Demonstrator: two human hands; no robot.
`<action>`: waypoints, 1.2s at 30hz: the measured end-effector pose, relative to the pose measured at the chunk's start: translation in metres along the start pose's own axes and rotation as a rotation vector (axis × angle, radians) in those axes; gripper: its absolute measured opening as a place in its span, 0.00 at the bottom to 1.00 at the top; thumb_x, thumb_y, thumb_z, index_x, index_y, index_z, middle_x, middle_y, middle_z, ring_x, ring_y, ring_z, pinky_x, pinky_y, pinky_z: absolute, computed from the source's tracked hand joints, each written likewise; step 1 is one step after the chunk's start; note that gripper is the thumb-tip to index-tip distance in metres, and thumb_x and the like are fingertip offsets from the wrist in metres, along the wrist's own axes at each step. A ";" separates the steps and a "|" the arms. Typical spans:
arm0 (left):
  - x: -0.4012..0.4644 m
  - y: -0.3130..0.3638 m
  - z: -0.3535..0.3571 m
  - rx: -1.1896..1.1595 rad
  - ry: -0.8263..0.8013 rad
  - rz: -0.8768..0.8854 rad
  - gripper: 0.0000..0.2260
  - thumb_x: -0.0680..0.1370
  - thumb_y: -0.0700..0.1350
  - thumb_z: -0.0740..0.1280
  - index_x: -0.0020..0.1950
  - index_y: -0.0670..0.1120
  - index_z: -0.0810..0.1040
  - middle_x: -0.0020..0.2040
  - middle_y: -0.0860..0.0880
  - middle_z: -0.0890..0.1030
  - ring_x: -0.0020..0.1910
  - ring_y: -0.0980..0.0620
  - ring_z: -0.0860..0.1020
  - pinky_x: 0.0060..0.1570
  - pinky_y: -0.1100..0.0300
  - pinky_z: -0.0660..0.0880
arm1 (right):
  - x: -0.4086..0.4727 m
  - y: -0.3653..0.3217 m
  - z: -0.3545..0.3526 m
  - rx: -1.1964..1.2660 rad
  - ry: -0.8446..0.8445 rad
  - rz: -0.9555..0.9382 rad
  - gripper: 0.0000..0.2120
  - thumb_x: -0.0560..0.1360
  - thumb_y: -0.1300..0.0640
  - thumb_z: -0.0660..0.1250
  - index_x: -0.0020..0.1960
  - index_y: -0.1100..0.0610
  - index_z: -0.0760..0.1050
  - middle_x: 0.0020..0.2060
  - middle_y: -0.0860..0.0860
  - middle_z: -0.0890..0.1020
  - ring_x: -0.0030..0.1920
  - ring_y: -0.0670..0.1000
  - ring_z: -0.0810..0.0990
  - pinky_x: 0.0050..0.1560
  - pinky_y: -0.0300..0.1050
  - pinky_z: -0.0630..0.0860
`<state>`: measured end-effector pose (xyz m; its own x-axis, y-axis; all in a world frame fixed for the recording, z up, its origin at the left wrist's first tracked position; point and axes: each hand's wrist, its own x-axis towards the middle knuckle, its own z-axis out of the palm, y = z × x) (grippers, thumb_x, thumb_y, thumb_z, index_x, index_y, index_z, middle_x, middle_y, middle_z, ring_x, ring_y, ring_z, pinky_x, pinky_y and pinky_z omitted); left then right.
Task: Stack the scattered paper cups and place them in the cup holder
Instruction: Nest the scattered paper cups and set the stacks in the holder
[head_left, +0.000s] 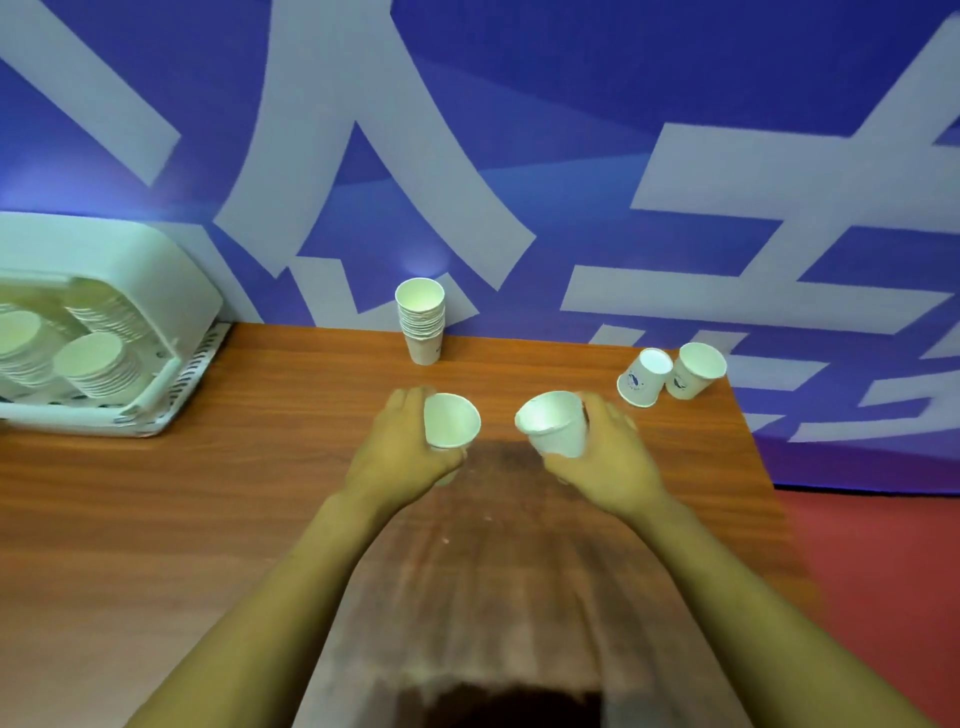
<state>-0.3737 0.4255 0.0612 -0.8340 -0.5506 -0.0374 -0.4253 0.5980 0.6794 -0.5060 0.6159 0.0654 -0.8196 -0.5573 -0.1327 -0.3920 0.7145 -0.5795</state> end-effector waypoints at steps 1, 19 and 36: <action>0.001 -0.008 -0.011 0.000 -0.016 0.013 0.30 0.68 0.50 0.75 0.67 0.48 0.68 0.60 0.49 0.71 0.60 0.48 0.71 0.56 0.56 0.71 | -0.003 -0.011 0.007 0.023 0.016 0.015 0.34 0.63 0.49 0.73 0.66 0.50 0.65 0.60 0.50 0.75 0.61 0.56 0.72 0.57 0.51 0.73; -0.018 -0.125 -0.125 0.102 -0.079 -0.046 0.34 0.64 0.56 0.76 0.65 0.47 0.68 0.59 0.49 0.68 0.59 0.48 0.69 0.54 0.54 0.71 | -0.003 -0.155 0.108 0.088 -0.052 -0.100 0.34 0.63 0.52 0.75 0.66 0.45 0.64 0.61 0.48 0.72 0.61 0.52 0.72 0.58 0.52 0.74; 0.009 -0.221 -0.209 0.195 0.046 -0.038 0.33 0.64 0.56 0.76 0.64 0.46 0.68 0.60 0.47 0.68 0.60 0.44 0.69 0.57 0.51 0.71 | 0.034 -0.234 0.157 0.103 -0.105 -0.088 0.37 0.64 0.59 0.73 0.70 0.45 0.63 0.61 0.48 0.70 0.61 0.50 0.71 0.60 0.44 0.71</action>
<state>-0.2143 0.1669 0.0637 -0.8009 -0.5984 -0.0241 -0.5202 0.6752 0.5230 -0.3764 0.3630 0.0700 -0.7335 -0.6611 -0.1582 -0.4110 0.6167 -0.6714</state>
